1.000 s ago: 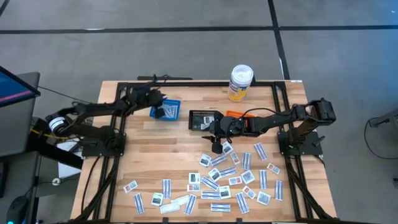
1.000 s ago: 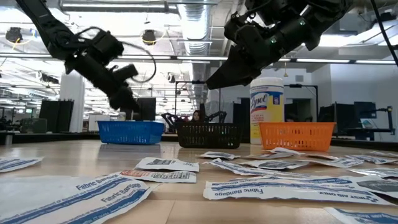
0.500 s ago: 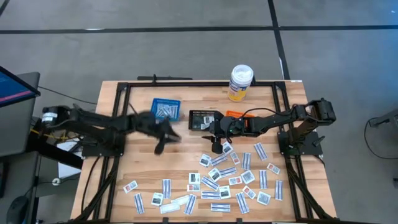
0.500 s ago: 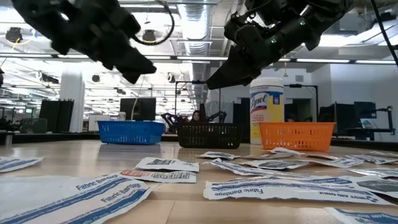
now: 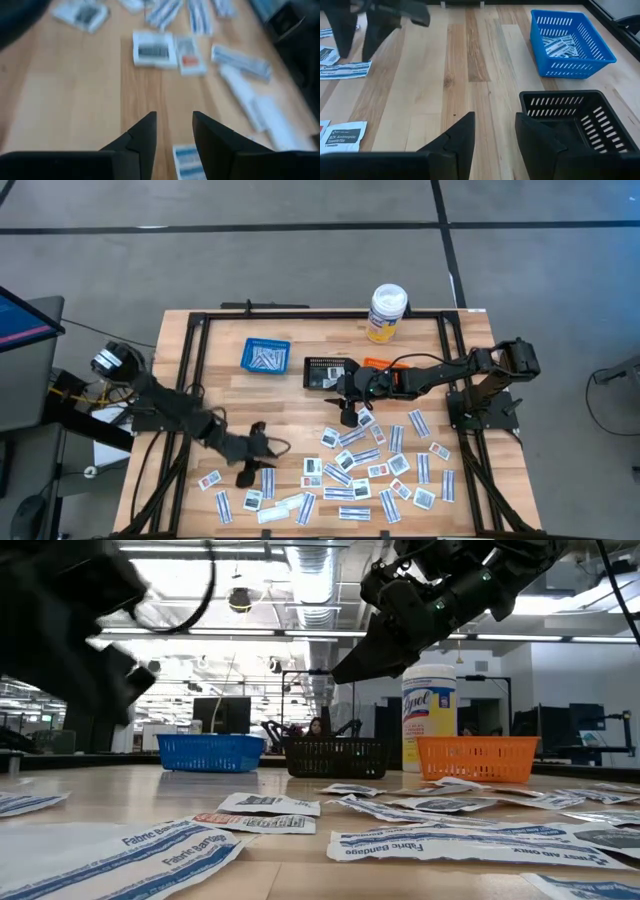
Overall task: Pick & Place First Aid Supplies
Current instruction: Put the bandage into the blue container
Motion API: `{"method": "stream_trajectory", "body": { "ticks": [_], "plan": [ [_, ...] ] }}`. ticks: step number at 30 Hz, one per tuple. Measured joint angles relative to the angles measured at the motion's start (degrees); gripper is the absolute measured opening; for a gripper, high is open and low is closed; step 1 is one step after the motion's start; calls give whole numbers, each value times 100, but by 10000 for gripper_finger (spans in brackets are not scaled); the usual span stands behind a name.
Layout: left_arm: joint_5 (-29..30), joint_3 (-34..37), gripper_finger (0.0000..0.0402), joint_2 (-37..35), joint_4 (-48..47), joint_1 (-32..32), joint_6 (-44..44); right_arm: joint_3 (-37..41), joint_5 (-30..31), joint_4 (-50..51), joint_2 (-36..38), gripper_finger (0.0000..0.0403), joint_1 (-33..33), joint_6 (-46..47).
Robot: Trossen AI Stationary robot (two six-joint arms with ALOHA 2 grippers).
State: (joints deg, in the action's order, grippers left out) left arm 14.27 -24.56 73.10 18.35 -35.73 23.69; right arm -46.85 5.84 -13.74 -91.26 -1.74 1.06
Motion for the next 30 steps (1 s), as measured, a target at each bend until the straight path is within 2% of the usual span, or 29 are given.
{"method": "stream_trajectory", "body": {
  "ticks": [4, 9, 13, 15, 21, 26, 30],
  "plan": [
    [515, 0, 123, 554, -7, -472, 365, 0, -1, -2, 0, 133, 1, 0],
    [777, -14, 120, 1027, 98, -768, 807, 0, -1, -1, 0, 134, 2, 0],
    [1011, -24, 112, 1188, 120, -916, 775, 0, -1, -2, 0, 133, 2, 0],
    [1100, -24, 94, 1215, 116, -939, 616, 0, -1, -2, 0, 133, 2, 0],
    [1430, -22, 9, 1236, 67, -790, 61, 0, -1, -2, 0, 133, 2, 0],
    [2101, -2, 7, 1196, -24, -442, -517, 0, -1, -2, 0, 134, 2, 0],
    [2466, 27, 5, 816, -131, -108, -1410, 0, 0, -4, 0, 133, 2, 0]
  ]
}}
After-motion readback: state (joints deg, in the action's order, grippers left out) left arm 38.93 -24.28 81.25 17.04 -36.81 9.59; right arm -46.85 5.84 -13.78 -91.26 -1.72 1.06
